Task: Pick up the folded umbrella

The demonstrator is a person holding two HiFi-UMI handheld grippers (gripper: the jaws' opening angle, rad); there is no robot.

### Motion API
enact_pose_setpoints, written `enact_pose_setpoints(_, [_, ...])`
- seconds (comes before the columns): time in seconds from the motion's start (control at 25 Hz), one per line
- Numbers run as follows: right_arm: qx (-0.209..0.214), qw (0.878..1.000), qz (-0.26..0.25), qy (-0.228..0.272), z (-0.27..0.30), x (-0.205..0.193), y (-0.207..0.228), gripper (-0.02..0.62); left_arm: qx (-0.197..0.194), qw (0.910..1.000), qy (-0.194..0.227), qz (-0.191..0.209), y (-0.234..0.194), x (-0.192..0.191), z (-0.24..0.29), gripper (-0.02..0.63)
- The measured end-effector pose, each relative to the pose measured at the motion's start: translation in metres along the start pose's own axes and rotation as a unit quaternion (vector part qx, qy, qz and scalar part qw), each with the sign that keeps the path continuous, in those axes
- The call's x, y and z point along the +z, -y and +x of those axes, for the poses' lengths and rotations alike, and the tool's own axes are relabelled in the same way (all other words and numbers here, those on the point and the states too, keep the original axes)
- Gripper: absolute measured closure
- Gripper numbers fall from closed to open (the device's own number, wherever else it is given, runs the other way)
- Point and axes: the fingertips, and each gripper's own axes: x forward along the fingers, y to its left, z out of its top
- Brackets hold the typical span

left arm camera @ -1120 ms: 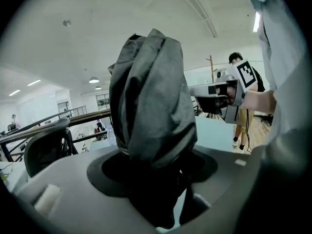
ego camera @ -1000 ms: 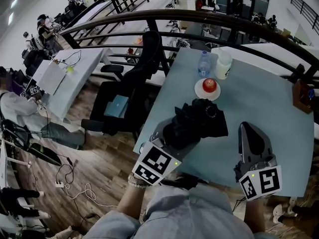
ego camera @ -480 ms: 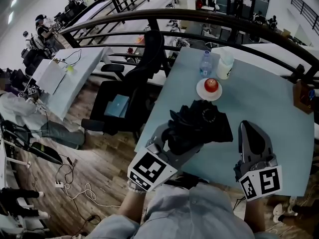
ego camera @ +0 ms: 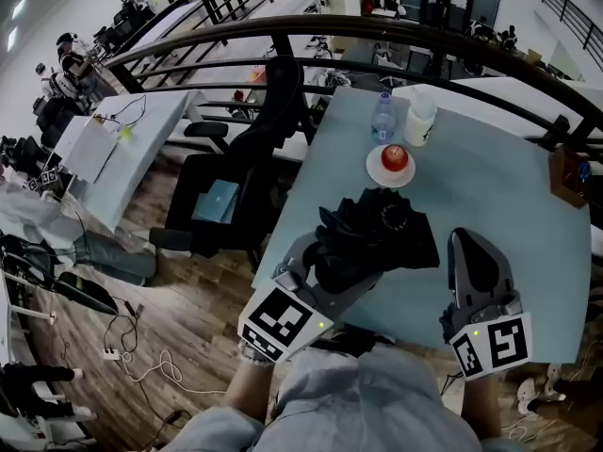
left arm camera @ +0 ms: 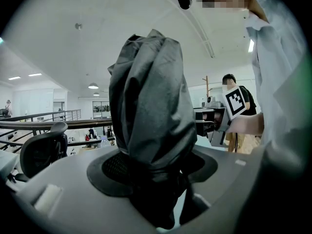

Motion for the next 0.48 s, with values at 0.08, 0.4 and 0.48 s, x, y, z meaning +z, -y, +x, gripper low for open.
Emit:
enact_pose_setpoints(0.08, [-0.001,1.000,-0.001,-0.001,0.0006,-0.0008,-0.0011,0.595,0.000,1.0000,-0.004,0.005,-0.0009,-0.0017,0.0003,0.316])
enact_pose_setpoints(0.4, [-0.003,1.000,-0.004,-0.005,0.0009,-0.0002,-0.0038,0.595,-0.004,1.0000,-0.007,0.005,-0.0015,-0.0034,0.0004,0.316])
enact_pose_setpoints(0.48, [-0.002,1.000,-0.005,-0.006,0.0004,-0.0012,-0.0038,0.595,-0.004,1.0000,-0.006,0.003,-0.0015,-0.0039,0.0008,0.316])
